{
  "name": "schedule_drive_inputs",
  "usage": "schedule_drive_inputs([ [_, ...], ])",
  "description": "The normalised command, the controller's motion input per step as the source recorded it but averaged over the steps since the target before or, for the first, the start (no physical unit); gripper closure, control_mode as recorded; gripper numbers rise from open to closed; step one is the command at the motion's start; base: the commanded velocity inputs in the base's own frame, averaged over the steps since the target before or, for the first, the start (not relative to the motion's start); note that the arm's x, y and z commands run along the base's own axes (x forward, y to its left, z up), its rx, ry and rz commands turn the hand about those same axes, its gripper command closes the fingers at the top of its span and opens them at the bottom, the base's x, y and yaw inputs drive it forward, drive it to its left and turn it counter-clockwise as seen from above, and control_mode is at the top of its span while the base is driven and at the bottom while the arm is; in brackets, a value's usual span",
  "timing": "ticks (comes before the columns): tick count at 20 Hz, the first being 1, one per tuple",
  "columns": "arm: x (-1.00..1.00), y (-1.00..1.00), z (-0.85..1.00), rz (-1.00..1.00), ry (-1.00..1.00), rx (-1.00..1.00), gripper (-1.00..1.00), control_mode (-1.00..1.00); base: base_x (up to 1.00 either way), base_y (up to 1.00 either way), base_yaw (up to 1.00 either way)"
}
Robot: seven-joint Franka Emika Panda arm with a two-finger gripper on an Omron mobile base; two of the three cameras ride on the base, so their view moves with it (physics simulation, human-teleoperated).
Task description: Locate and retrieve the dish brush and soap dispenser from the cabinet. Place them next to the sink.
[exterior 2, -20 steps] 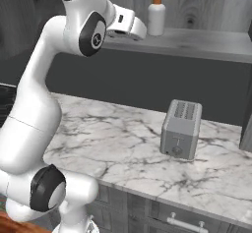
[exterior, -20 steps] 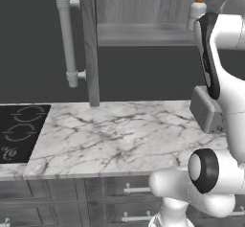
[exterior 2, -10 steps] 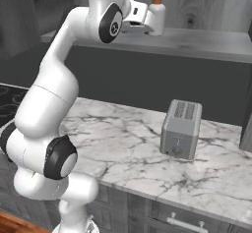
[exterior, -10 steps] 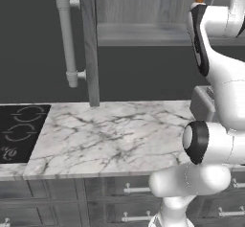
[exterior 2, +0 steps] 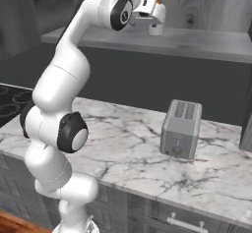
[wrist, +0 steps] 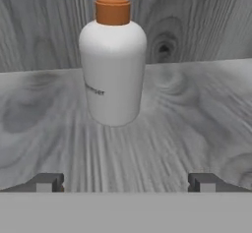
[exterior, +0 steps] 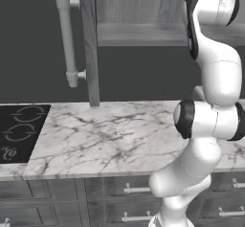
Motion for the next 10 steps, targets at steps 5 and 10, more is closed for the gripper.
schedule_drive_inputs([
  [5, 0.22, -0.07, -0.01, -0.04, -0.2, 0.03, -1.0, -1.0, 0.0, 0.0, 0.0],
  [10, 0.25, 0.0, -0.01, 0.0, -0.19, 0.0, -1.0, -1.0, 0.0, 0.0, 0.0],
])
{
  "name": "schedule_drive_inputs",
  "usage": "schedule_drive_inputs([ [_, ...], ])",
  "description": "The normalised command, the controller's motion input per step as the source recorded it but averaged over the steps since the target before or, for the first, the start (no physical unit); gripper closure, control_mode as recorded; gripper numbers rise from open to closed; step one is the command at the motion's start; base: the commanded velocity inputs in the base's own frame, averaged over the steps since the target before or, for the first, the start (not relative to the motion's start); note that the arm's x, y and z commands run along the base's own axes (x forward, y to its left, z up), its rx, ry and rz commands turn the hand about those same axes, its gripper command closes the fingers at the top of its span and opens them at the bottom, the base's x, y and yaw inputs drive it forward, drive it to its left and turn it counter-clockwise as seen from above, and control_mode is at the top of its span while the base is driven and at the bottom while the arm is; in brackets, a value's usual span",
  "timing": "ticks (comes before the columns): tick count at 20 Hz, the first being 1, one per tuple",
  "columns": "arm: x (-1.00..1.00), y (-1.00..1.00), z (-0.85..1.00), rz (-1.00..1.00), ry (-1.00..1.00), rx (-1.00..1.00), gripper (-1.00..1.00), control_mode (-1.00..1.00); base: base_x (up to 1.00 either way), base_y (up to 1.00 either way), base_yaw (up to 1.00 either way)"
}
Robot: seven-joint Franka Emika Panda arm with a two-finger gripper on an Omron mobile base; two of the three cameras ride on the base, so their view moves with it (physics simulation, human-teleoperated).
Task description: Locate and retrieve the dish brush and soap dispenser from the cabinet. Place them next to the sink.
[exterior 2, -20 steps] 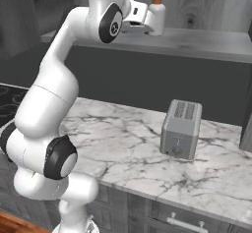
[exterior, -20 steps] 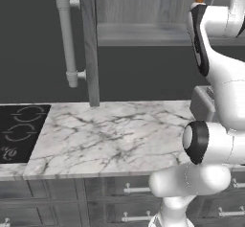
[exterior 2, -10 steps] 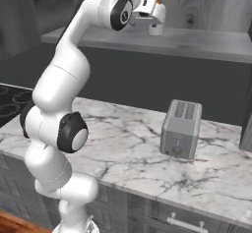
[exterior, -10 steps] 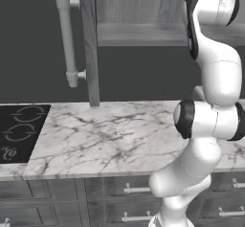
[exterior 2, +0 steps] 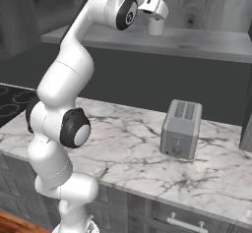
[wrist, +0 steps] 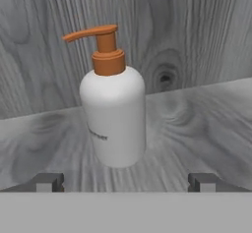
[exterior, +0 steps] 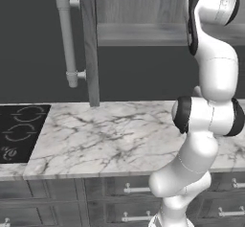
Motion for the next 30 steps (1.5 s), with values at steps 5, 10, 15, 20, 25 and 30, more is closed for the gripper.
schedule_drive_inputs([
  [5, 0.37, 0.0, -0.07, 0.03, -0.07, -0.01, -1.0, -1.0, 0.0, 0.0, 0.0],
  [10, 0.33, -0.04, -0.09, 0.04, 0.0, -0.03, -1.0, -1.0, 0.0, 0.0, 0.0],
  [15, 0.36, -0.25, 0.0, 0.0, 0.02, 0.0, -1.0, -1.0, 0.0, 0.0, 0.0],
  [20, 0.35, -0.12, 0.0, 0.0, 0.02, -0.02, -1.0, -1.0, 0.0, 0.0, 0.0],
  [25, 0.31, -0.01, 0.0, 0.0, 0.0, 0.0, -1.0, -1.0, 0.0, 0.0, 0.0],
  [30, 0.17, -0.04, -0.07, 0.0, 0.01, 0.0, 1.0, -1.0, 0.0, 0.0, 0.0],
])
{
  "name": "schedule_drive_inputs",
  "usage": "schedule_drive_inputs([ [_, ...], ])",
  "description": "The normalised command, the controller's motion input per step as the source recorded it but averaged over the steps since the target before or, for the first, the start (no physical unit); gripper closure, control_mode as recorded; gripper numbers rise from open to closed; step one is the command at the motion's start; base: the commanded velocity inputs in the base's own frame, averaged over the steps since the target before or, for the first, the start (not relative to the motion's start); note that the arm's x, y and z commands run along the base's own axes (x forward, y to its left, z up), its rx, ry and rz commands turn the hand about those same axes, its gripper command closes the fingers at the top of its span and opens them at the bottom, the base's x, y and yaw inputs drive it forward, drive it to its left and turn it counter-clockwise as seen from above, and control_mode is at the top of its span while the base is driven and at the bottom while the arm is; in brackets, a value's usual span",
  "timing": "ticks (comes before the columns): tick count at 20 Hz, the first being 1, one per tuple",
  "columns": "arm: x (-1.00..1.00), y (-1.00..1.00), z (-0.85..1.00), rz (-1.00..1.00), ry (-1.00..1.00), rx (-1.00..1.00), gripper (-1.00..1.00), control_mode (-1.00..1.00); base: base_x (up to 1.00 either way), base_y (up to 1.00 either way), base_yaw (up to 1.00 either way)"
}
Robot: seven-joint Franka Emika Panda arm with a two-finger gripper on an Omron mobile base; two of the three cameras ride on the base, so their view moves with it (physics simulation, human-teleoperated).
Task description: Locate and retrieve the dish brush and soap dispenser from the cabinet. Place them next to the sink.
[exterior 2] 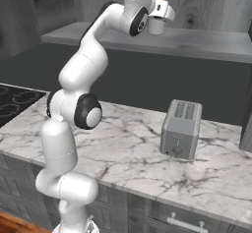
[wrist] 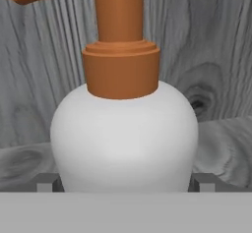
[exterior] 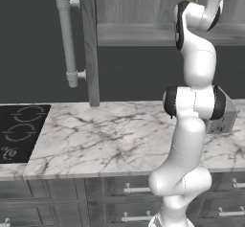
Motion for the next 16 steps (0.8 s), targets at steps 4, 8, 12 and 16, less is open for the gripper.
schedule_drive_inputs([
  [4, -0.01, 0.0, -0.01, 0.0, 0.0, 0.0, 1.0, -1.0, 0.0, 0.0, 0.0],
  [8, -0.42, 0.25, -0.01, -0.04, -0.04, 0.07, 1.0, -1.0, 0.0, 0.0, 0.0],
  [12, -0.89, 0.38, 0.05, -0.05, -0.12, 0.06, 1.0, -1.0, 0.0, 0.0, 0.0],
  [16, -1.0, 0.44, 0.0, -0.01, -0.14, 0.03, 1.0, -1.0, 0.0, 0.0, 0.0],
])
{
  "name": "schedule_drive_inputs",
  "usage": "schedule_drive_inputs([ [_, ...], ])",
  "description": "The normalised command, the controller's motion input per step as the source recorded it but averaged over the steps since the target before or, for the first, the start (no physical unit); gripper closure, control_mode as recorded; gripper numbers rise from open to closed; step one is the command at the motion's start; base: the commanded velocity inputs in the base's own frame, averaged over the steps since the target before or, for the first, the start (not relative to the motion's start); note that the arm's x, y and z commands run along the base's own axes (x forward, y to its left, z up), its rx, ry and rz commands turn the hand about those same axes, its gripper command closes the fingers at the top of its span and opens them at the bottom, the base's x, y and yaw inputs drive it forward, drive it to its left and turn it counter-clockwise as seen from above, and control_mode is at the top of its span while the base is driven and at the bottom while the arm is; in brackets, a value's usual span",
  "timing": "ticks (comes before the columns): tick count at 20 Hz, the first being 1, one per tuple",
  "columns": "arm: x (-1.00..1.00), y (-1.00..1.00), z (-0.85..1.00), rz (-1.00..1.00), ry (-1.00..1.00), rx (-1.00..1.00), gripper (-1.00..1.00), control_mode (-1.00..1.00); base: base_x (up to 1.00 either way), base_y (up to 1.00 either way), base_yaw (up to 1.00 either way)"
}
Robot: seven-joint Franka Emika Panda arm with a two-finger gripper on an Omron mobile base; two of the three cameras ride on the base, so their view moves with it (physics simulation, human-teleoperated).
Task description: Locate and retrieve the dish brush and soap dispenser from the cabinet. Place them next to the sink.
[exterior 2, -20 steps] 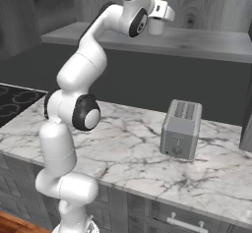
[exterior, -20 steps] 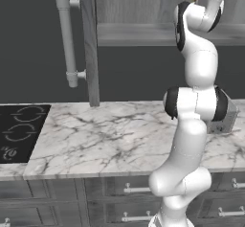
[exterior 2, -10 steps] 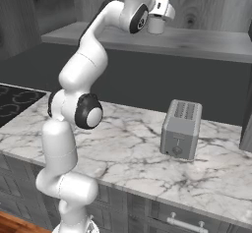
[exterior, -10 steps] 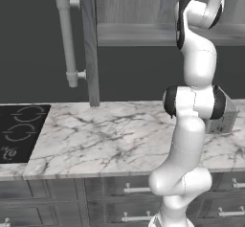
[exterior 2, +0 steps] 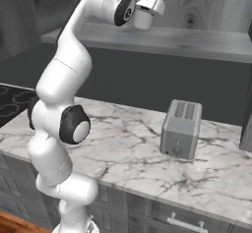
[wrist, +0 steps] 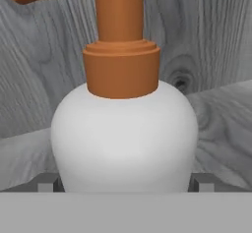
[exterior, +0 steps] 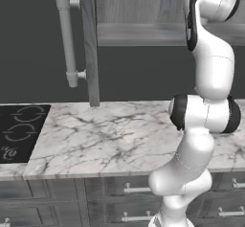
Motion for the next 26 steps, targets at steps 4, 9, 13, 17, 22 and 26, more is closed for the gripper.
schedule_drive_inputs([
  [4, -1.0, 0.38, 0.0, 0.0, -0.14, 0.01, 1.0, -1.0, 0.0, 0.0, 0.0],
  [9, -1.0, 0.48, 0.0, 0.01, -0.06, -0.04, 1.0, -1.0, 0.0, 0.0, 0.0],
  [13, -1.0, 0.47, 0.1, 0.02, -0.01, -0.09, 1.0, -1.0, 0.0, 0.0, 0.0],
  [17, -0.85, 0.25, 0.12, -0.09, -0.04, 0.0, 1.0, -1.0, 0.0, 0.0, 0.0],
  [22, -0.83, 0.11, 0.0, -0.14, 0.05, 0.03, 1.0, -1.0, 0.0, 0.0, 0.0],
  [26, -0.91, 0.41, 0.01, 0.01, 0.24, -0.02, 1.0, -1.0, 0.0, 0.0, 0.0],
])
